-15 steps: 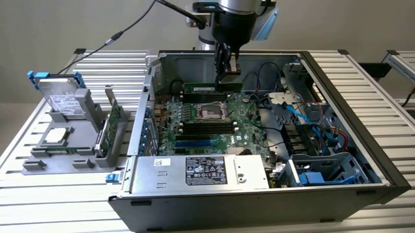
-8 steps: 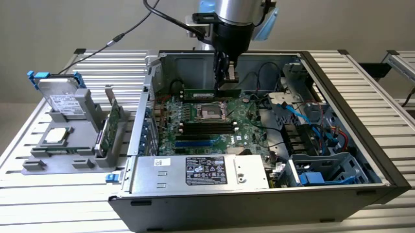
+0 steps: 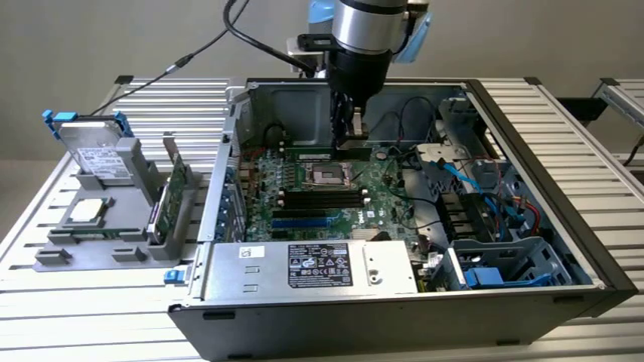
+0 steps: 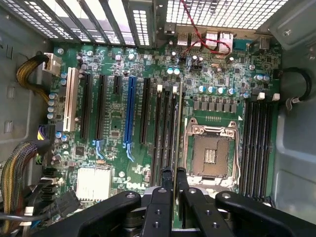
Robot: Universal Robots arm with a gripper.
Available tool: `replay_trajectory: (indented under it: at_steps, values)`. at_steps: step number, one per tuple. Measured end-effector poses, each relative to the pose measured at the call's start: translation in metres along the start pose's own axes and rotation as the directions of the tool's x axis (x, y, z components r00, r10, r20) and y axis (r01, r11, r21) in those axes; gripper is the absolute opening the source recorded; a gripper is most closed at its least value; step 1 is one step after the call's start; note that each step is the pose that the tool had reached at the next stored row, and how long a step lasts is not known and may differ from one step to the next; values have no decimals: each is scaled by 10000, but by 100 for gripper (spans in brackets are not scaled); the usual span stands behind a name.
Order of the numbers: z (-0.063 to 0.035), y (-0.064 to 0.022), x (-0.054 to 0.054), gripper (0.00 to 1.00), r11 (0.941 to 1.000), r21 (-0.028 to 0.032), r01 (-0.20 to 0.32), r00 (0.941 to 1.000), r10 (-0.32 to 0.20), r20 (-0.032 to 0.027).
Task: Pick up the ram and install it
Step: 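Insert the ram into the slot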
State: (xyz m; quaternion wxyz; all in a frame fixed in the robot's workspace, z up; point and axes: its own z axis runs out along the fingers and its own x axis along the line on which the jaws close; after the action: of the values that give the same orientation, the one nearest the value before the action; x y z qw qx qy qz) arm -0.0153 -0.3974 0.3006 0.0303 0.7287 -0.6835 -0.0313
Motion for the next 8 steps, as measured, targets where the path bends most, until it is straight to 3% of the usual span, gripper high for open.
replay_trajectory:
  at_steps: [8]
  values:
    - [148, -1, 74, 14, 10000, 0, 0, 10000, 0, 0]
